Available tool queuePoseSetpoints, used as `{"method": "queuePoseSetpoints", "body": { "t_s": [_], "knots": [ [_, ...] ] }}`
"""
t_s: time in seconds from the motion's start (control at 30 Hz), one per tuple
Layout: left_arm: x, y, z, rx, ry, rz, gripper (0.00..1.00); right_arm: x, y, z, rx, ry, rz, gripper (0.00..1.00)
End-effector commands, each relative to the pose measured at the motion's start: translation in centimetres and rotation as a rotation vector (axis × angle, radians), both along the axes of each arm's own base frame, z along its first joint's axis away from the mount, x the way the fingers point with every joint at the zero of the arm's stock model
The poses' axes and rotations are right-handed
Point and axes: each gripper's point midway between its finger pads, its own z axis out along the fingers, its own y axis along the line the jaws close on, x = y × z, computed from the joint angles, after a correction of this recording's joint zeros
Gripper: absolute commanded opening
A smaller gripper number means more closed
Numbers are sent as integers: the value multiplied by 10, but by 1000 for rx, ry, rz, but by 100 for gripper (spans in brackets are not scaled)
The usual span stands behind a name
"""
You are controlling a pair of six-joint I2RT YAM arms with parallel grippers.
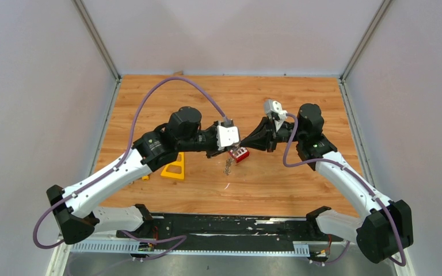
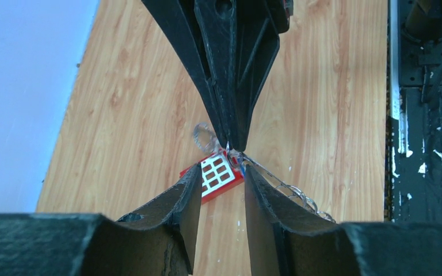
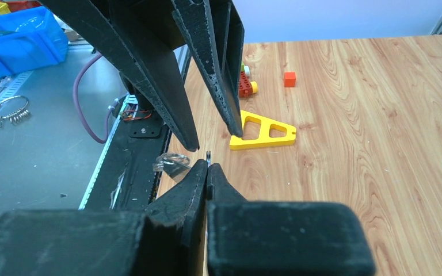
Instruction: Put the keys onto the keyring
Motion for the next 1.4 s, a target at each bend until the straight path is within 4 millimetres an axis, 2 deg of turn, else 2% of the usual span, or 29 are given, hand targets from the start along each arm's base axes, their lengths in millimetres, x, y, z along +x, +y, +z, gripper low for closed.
{"method": "queuePoseSetpoints", "body": {
  "t_s": [0.0, 0.3, 0.47, 0.67, 0.8, 1.1, 1.37],
  "knots": [
    [-2, -16, 22, -76, 14, -48, 39, -5, -1, 12, 23, -84, 33, 0],
    [-4, -23, 11, -66, 50, -72, 30, -6, -2, 12, 23, -84, 35, 0],
    [-3, -24, 11, -66, 52, -67, 16, -6, -2, 12, 21, -85, 33, 0],
    [-1, -17, 13, -72, 32, -37, 9, -3, -2, 9, 14, -90, 22, 0],
    [-2, -15, 17, -79, 26, -31, 0, 1, -1, 6, 5, -90, 8, 0],
    [-8, -17, 21, -92, 83, -41, 0, 7, 3, -6, -33, -128, -43, 1],
    [-7, -17, 19, -76, 203, 26, 0, 7, 5, -9, -55, -160, -58, 18]
  ]
}}
